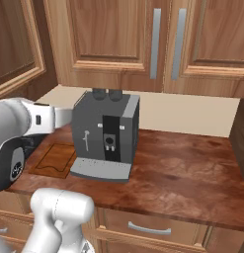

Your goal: Grab the spray bottle from the cabinet, then place it next to the cutting board for sanitizing. Then grab the dish brush from the countertop next to the sink and place it next to the cutting board.

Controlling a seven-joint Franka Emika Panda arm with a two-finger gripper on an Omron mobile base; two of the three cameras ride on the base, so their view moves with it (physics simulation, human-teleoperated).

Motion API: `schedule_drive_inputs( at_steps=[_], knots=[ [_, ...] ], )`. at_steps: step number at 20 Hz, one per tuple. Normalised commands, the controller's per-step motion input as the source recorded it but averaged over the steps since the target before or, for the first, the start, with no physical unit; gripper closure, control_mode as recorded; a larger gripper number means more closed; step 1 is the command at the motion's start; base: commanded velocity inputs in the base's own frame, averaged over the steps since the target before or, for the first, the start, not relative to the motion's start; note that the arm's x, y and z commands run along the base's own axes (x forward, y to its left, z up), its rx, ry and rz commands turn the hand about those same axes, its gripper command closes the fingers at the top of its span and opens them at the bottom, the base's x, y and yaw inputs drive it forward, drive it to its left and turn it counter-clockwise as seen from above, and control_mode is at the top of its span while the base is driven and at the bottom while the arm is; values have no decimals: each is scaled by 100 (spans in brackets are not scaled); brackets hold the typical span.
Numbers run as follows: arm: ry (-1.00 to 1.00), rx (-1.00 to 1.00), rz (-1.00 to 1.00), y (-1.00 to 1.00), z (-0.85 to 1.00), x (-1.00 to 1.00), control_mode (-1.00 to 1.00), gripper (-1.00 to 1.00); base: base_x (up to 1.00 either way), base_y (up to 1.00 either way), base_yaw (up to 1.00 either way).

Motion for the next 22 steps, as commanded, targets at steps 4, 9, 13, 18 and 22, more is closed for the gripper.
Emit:
schedule_drive_inputs(
  at_steps=[4,9,13,18,22],
  knots=[
    [-8,5,0,0,4,-24,100,-100,-36,0,0],
    [0,0,0,0,0,0,100,-100,-95,1,0],
    [0,0,0,0,0,0,100,-100,-95,34,0],
    [0,0,0,0,0,0,100,-100,-68,89,0],
    [0,0,0,0,0,0,100,-100,-20,100,0]
  ],
)
